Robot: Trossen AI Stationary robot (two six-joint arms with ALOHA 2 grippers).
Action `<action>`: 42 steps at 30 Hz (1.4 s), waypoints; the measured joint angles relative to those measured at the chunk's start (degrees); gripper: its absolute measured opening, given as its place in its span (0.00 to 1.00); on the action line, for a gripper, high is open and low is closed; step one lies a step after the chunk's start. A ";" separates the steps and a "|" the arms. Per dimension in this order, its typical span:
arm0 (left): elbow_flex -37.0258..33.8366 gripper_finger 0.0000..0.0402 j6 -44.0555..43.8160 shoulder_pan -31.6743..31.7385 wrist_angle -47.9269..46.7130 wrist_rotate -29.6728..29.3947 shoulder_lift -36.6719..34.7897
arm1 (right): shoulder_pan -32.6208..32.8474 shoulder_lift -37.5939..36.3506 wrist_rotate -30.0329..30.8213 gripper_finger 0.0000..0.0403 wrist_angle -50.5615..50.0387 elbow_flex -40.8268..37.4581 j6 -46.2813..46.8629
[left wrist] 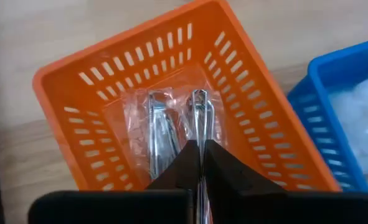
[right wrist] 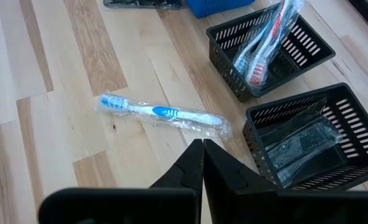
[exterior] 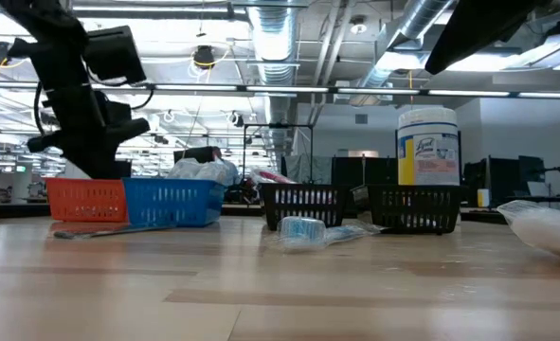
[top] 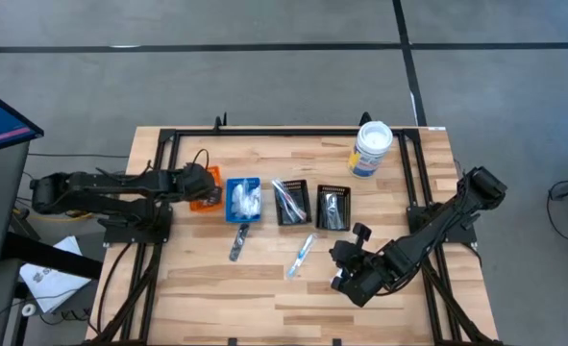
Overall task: Pick & Place Travel size toiletries
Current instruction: Put the nail clippers into the orange bin, then put the black comb into the right black bin
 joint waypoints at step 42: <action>3.66 0.57 10.24 -5.15 3.05 -1.20 -8.77 | -0.20 0.00 0.03 0.00 -0.12 0.00 -0.91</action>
